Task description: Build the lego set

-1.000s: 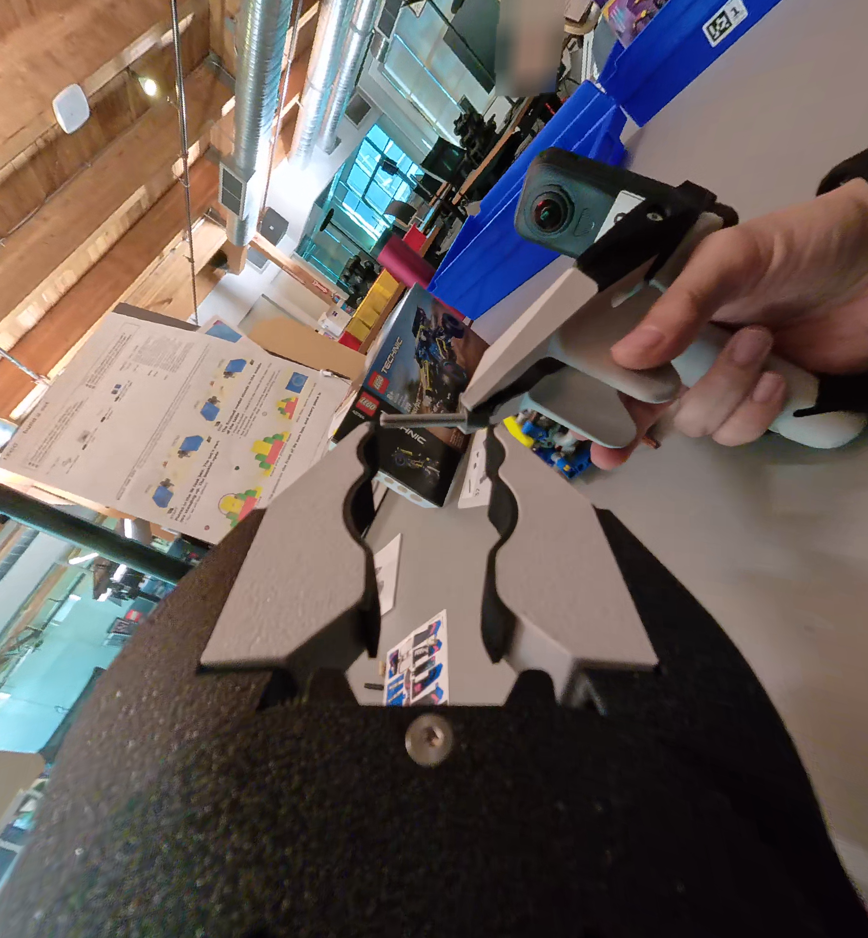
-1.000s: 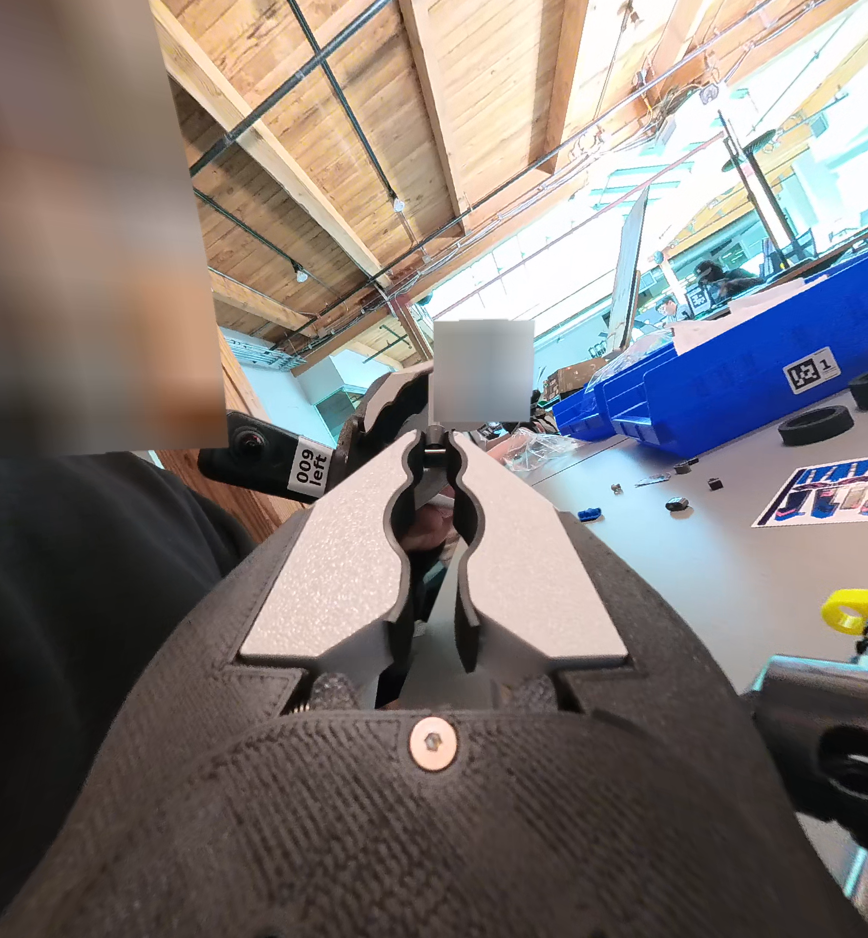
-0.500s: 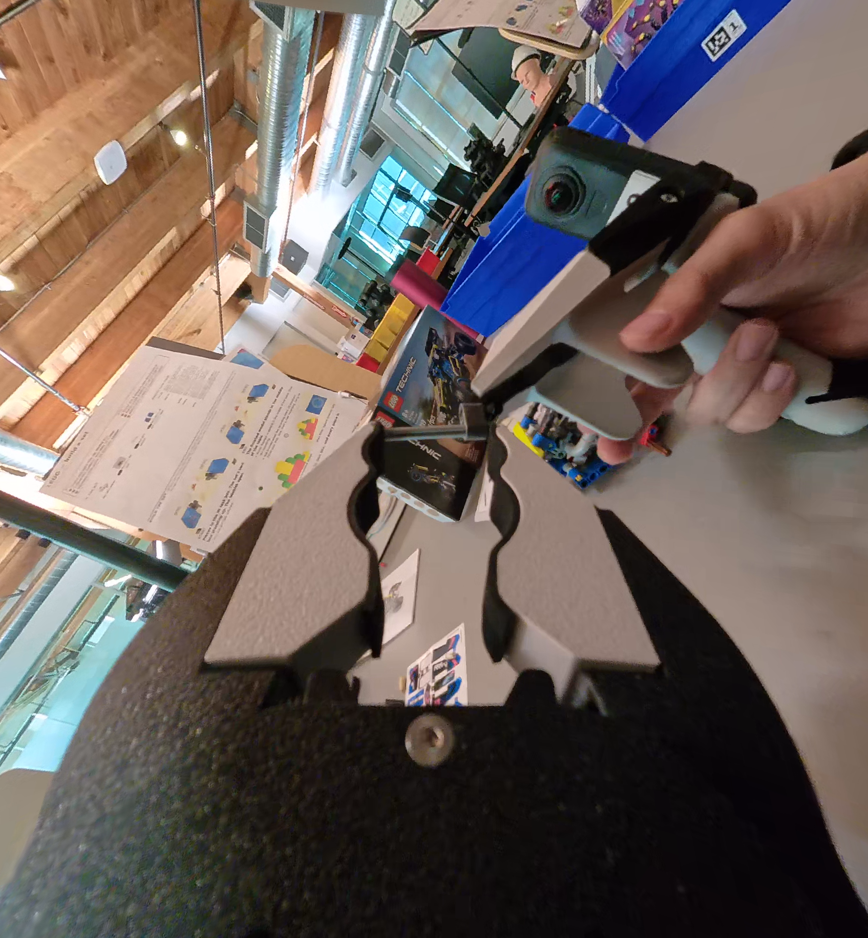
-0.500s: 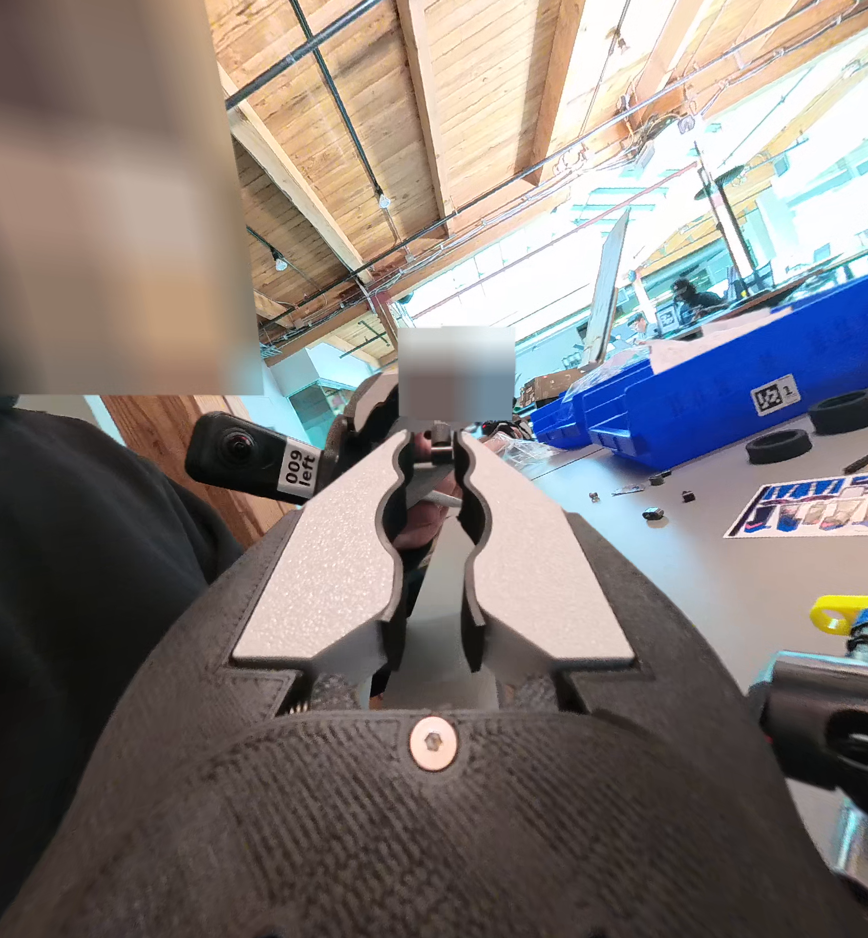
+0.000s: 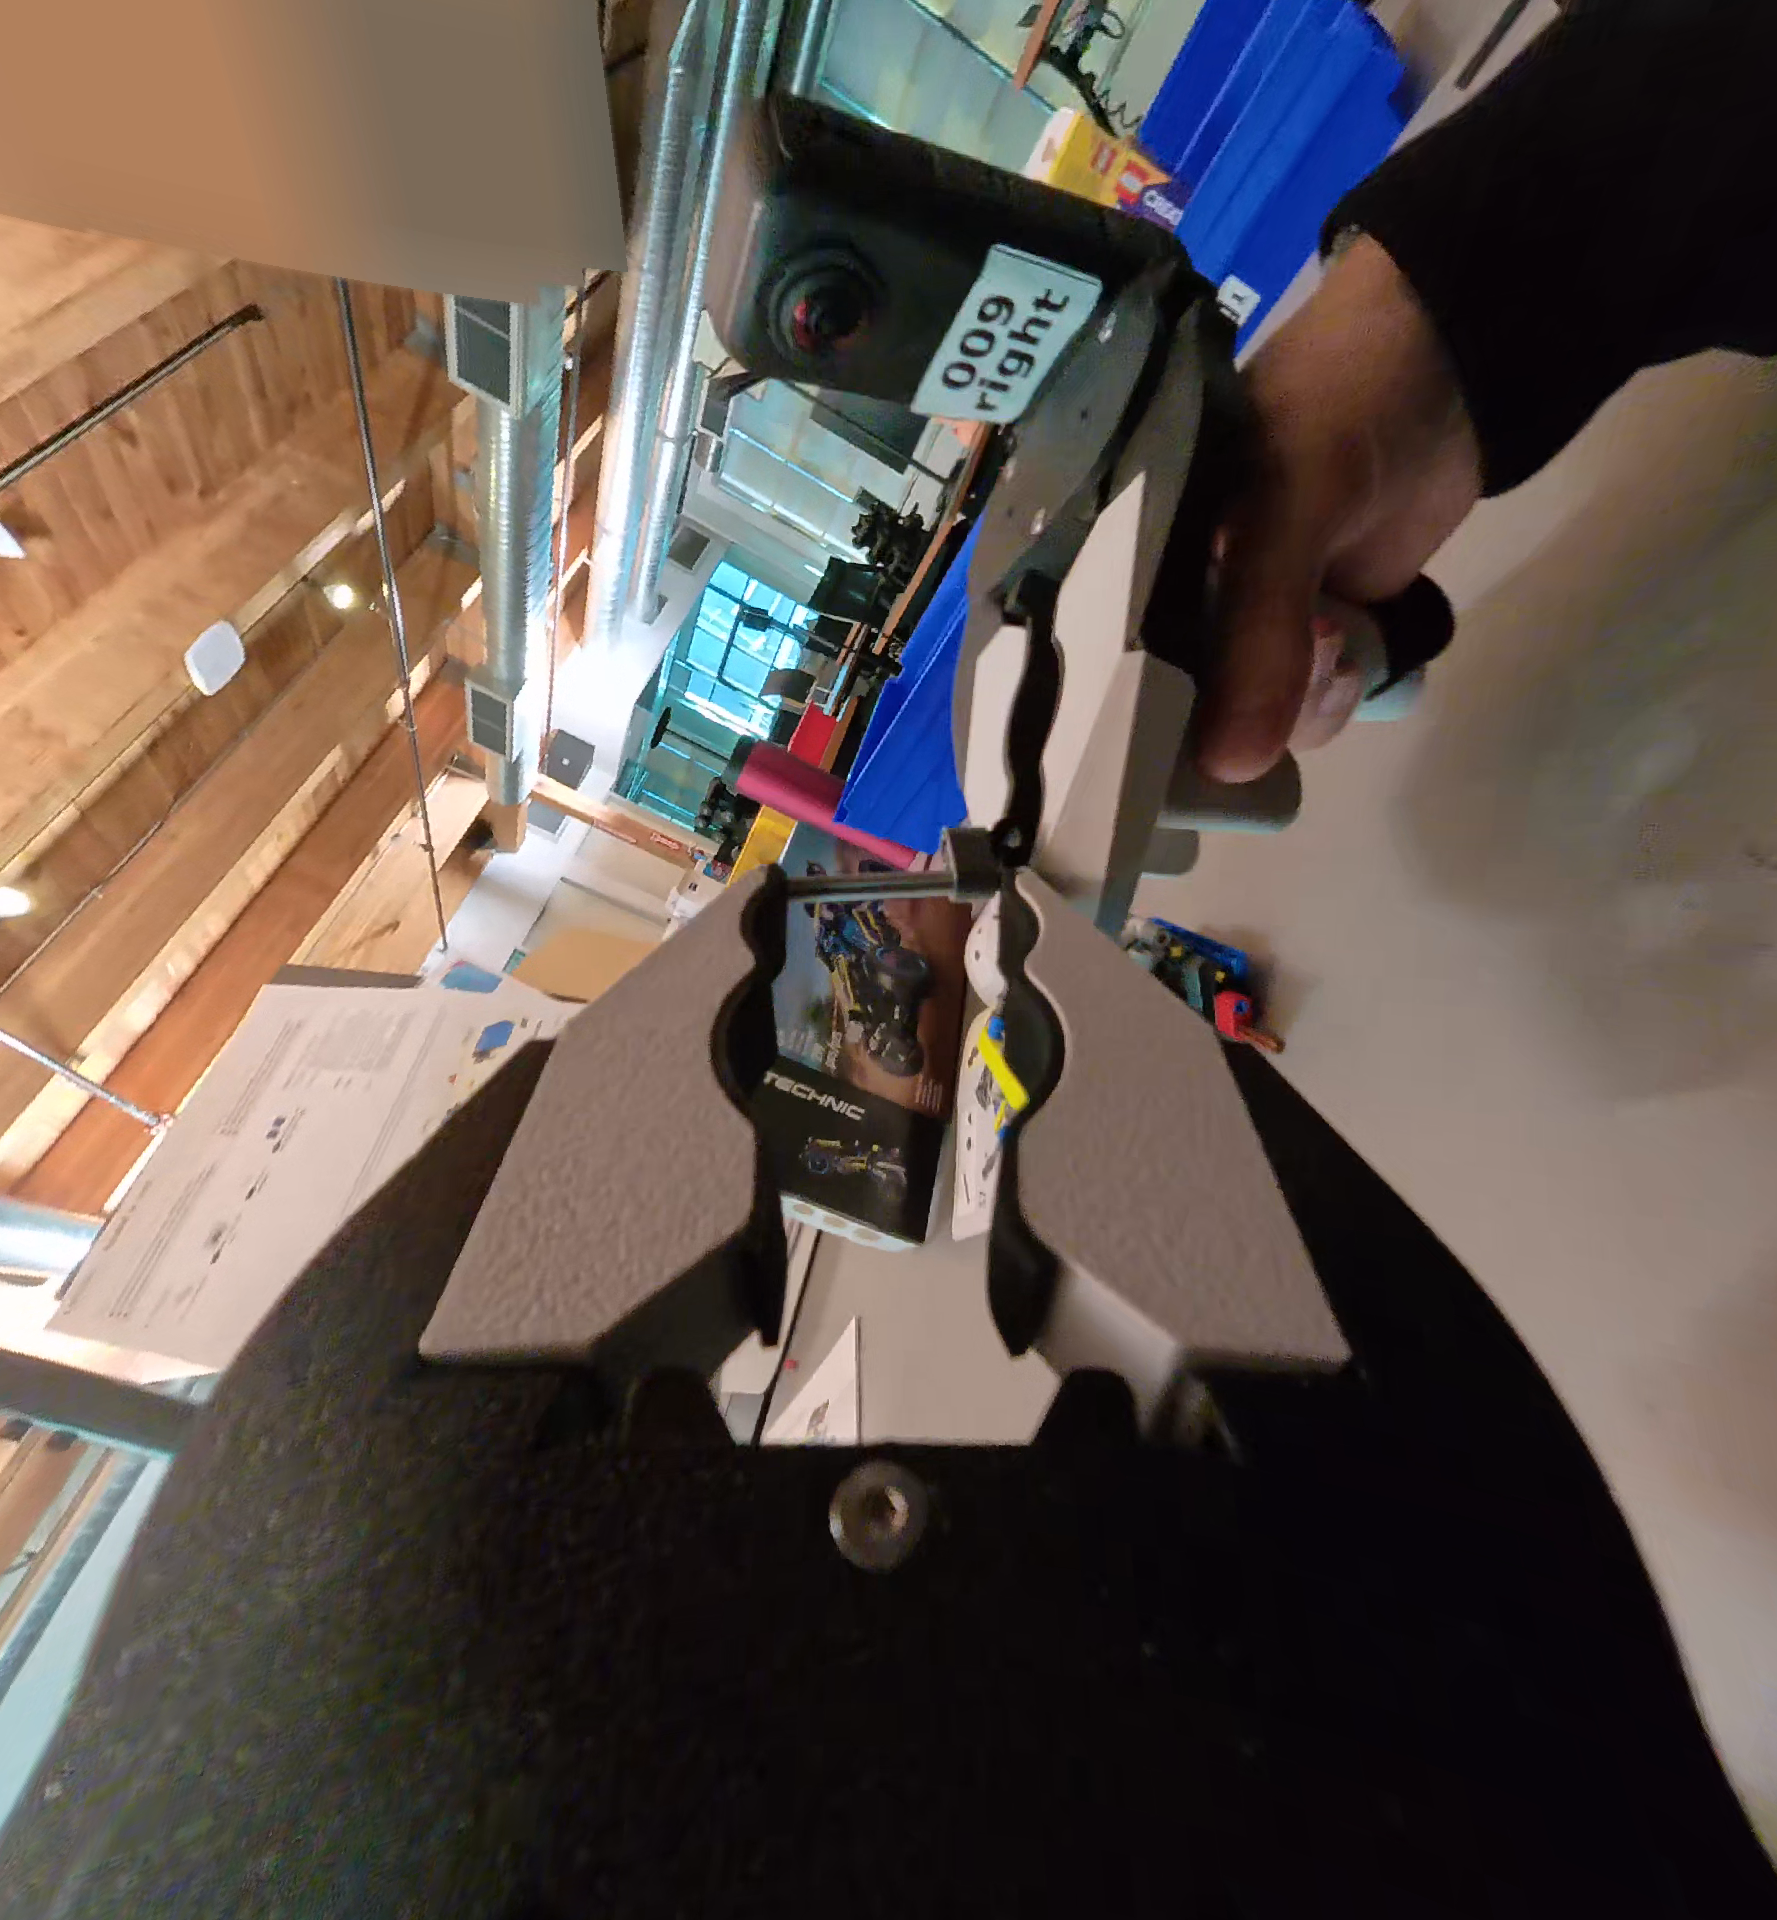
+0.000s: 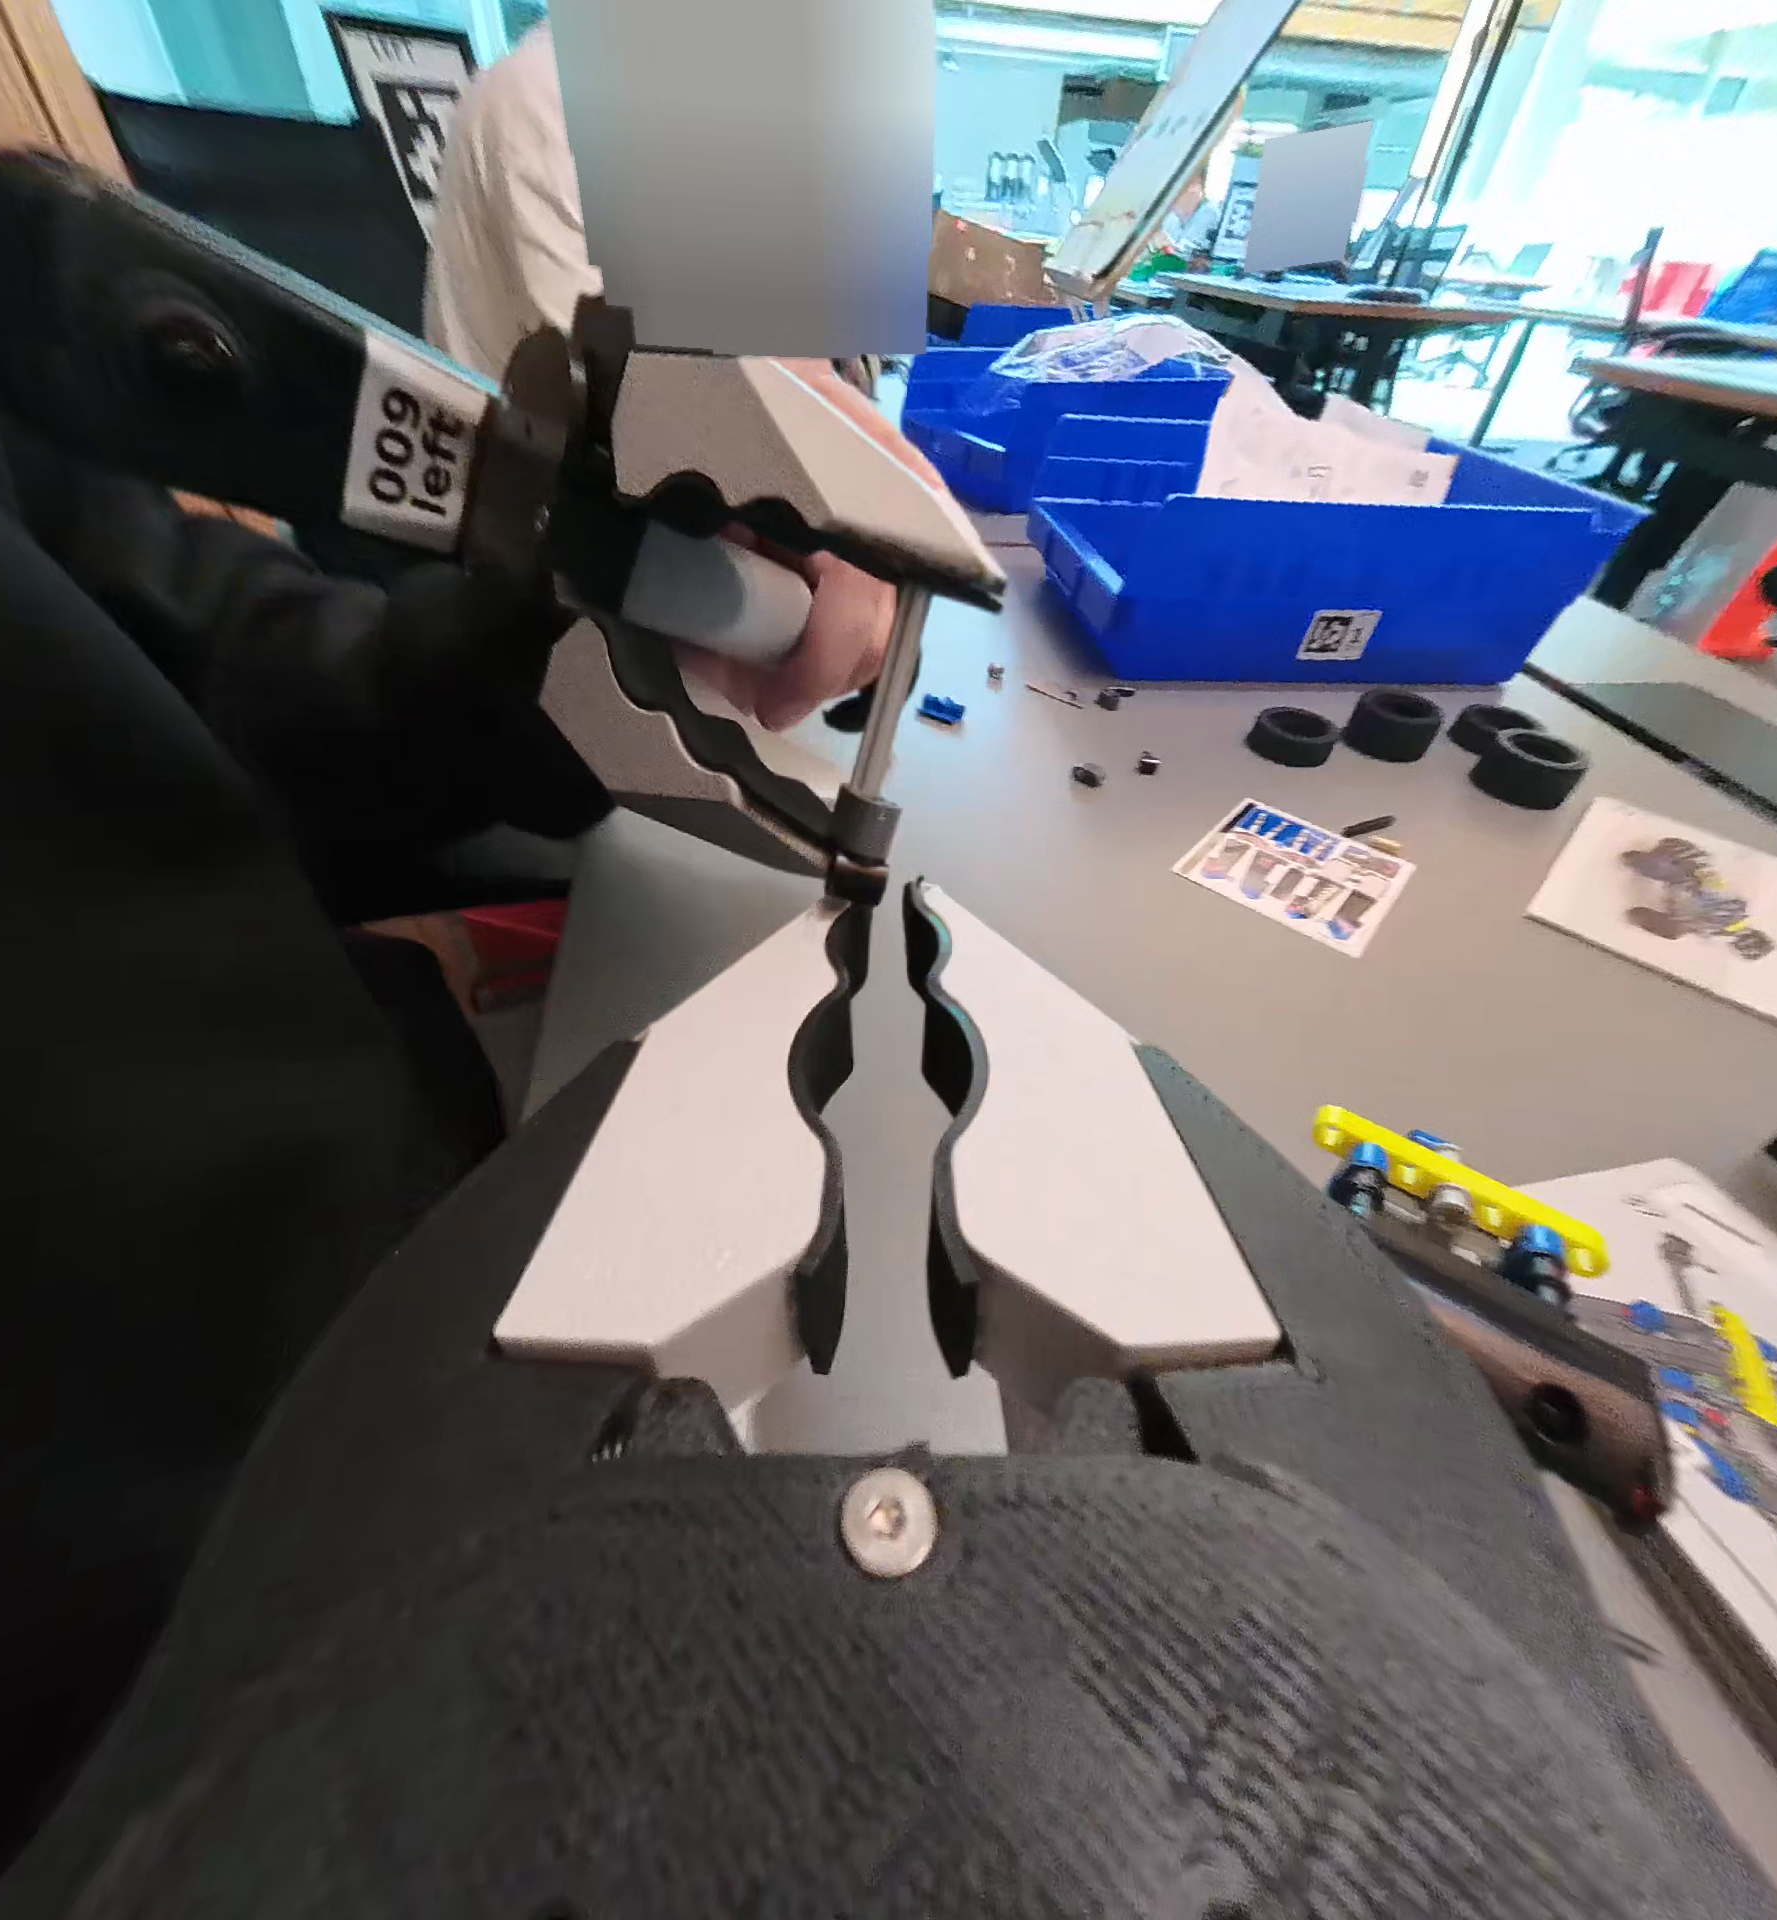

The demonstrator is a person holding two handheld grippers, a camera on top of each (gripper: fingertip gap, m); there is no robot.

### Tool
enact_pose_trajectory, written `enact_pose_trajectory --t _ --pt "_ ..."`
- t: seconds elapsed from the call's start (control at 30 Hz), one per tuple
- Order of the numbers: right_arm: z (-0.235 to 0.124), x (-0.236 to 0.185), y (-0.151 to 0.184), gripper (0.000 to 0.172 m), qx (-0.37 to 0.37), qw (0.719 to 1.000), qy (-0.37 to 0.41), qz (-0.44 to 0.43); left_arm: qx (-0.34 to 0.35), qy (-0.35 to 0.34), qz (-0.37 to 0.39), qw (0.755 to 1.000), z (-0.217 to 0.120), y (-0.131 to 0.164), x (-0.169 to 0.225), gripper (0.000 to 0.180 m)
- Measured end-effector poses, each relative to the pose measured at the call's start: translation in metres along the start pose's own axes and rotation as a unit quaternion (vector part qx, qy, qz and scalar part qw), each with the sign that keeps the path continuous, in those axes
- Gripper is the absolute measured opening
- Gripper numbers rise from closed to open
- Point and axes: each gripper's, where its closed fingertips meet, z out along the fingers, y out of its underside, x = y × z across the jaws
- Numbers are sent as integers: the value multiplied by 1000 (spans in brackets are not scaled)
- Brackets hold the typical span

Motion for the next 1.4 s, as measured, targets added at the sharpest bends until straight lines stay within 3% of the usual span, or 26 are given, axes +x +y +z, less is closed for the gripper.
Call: enact_pose_trajectory --t 0.23,0.37,0.5,0.63,0.7,0.77,0.9,1.03,1.13,1.27,1.4 --pt "-15 -3 7 0 -6 1000 -8 -18 7 26 10 1000 11 -4 9 37" --pt "-25 8 13 0 -24 997 31 -59 -7 42 -35 999 17 1 16 39" --pt "-37 25 13 0 -19 990 85 -115 -6 53 -171 984 20 2 22 47" --pt "-44 36 23 0 -58 963 134 -228 11 45 -389 920 18 8 14 38" --pt "-42 41 44 0 -107 957 133 -232 -36 34 -410 911 14 34 22 38" --pt "-49 46 56 0 -149 947 141 -247 -112 47 -421 899 3 63 37 44" --pt "-54 42 54 0 -135 958 142 -207 -125 32 -410 903 -25 72 25 46" --pt "-49 37 64 0 -159 950 149 -223 -142 -65 -432 888 -75 102 -19 36" --pt "-43 26 71 0 -173 946 134 -240 -176 25 -424 888 -97 97 6 27" --pt "-34 13 70 0 -168 954 102 -225 -212 165 -341 901 -93 79 59 27" --pt "-27 3 70 0 -174 958 84 -212 -219 259 -372 864 -86 64 89 28"
